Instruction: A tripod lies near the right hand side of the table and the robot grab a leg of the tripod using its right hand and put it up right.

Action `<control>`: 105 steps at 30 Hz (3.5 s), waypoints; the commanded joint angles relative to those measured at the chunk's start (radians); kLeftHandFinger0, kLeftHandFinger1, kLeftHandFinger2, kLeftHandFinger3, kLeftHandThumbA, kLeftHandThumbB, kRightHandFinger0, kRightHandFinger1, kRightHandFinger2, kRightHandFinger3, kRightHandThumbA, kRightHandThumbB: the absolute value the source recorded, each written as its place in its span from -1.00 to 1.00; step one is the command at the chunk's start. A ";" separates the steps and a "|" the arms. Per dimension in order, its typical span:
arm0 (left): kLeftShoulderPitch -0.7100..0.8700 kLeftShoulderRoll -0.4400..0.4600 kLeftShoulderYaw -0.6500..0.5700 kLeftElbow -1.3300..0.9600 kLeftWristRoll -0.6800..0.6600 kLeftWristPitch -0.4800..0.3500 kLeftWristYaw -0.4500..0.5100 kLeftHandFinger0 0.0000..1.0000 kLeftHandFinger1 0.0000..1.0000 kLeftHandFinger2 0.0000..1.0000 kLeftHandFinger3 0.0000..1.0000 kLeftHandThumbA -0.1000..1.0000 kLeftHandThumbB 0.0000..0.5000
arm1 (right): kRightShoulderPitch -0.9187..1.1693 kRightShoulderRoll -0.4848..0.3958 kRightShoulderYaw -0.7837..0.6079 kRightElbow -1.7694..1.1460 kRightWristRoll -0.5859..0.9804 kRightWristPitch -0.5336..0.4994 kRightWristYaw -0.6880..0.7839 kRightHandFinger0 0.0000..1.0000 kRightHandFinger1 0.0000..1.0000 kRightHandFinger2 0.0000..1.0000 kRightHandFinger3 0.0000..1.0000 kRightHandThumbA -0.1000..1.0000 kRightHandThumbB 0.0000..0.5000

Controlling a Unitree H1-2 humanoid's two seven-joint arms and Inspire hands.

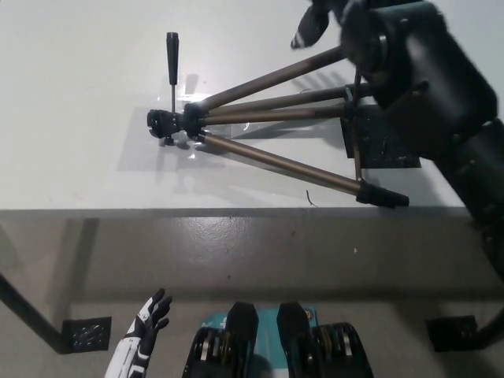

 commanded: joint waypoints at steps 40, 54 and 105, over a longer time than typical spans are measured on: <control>-0.011 0.031 -0.025 -0.025 -0.007 -0.028 -0.035 1.00 1.00 1.00 1.00 1.00 1.00 | -0.002 0.040 0.064 0.477 -0.055 -0.281 -0.931 -1.00 -1.00 -0.06 -0.75 -1.00 -0.37; -0.007 0.034 -0.037 -0.013 0.025 -0.025 -0.032 1.00 1.00 1.00 1.00 1.00 1.00 | -0.155 0.098 -0.318 0.308 0.240 -0.350 -0.871 -1.00 -0.71 0.10 0.20 -1.00 -0.82; 0.031 0.011 -0.055 -0.002 0.028 -0.057 -0.014 1.00 1.00 1.00 1.00 1.00 1.00 | 0.136 0.325 -0.802 0.681 0.569 -0.732 -1.161 -1.00 -1.00 -0.65 -0.53 -0.92 -0.75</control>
